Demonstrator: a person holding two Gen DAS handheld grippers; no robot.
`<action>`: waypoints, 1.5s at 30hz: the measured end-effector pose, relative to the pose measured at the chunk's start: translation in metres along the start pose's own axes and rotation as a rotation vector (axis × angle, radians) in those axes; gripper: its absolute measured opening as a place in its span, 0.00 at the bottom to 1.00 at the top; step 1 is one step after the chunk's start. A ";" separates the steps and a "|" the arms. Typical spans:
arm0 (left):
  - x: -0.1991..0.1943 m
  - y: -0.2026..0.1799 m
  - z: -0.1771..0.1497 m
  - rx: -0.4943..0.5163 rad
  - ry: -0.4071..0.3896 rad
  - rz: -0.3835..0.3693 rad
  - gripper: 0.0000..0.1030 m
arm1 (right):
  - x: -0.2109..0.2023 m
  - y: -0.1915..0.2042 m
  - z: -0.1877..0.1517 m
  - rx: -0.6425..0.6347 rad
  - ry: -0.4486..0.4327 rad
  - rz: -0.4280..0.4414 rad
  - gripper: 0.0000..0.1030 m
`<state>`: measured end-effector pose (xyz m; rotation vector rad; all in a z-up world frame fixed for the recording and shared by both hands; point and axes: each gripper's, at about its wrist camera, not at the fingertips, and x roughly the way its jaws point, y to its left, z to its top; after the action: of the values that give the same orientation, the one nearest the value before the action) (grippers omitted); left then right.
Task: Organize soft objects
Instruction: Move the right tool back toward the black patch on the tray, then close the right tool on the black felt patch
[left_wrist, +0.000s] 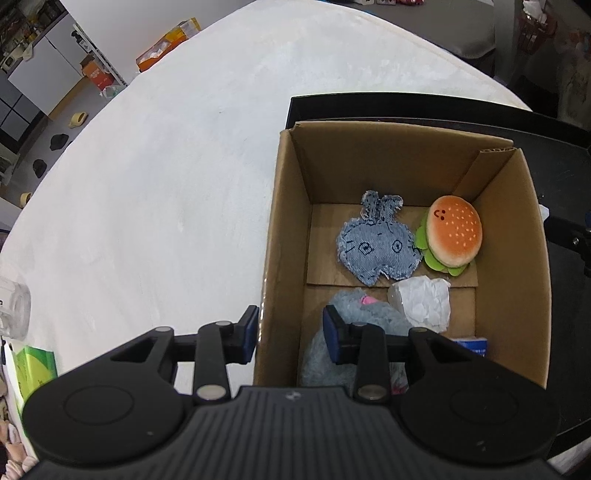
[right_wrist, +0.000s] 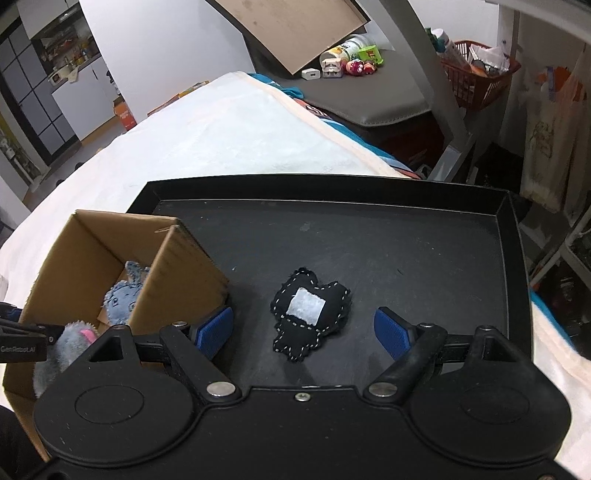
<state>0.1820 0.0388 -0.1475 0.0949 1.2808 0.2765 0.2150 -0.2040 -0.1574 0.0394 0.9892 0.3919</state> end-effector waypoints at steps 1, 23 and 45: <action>0.001 -0.001 0.002 -0.001 0.004 0.004 0.35 | 0.003 -0.002 0.000 0.001 0.000 0.004 0.81; 0.008 -0.023 0.018 0.067 0.057 0.089 0.45 | 0.034 -0.014 -0.007 -0.056 -0.050 0.045 0.41; 0.006 -0.009 0.007 0.030 0.036 0.030 0.45 | 0.012 -0.029 -0.020 0.025 -0.001 -0.048 0.33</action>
<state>0.1920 0.0318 -0.1527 0.1356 1.3207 0.2854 0.2135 -0.2300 -0.1840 0.0385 0.9927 0.3353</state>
